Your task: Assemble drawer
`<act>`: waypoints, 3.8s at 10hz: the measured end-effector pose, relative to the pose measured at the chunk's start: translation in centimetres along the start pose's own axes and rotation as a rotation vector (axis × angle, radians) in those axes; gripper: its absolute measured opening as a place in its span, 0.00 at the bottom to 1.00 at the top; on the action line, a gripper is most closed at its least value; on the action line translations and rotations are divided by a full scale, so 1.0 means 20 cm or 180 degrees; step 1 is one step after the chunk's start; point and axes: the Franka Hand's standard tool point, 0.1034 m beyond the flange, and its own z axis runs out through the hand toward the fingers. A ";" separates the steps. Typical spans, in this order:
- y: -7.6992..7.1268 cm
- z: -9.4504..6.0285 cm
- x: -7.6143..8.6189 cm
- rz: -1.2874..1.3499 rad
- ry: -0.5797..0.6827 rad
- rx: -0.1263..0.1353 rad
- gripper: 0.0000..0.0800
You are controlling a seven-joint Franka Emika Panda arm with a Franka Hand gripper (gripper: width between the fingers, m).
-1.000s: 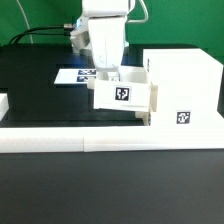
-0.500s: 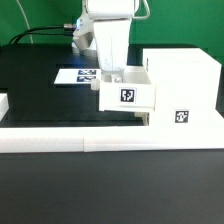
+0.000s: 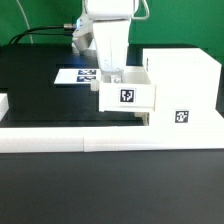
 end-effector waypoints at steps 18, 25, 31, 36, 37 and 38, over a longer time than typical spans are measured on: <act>0.01 0.01 -0.02 -0.0265 -0.0014 -0.0076 0.06; 0.01 0.01 -0.02 -0.0424 -0.0043 -0.0087 0.06; 0.01 0.01 -0.03 -0.0459 -0.0057 -0.0121 0.06; 0.01 0.01 0.08 -0.0185 -0.0064 -0.0092 0.06; 0.01 0.01 0.08 -0.0172 -0.0068 -0.0098 0.06; 0.01 0.01 0.08 -0.0176 -0.0066 -0.0117 0.06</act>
Offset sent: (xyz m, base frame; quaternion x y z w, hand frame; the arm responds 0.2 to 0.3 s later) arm 0.0000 0.0000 0.0000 0.0000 0.0000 0.0000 1.0000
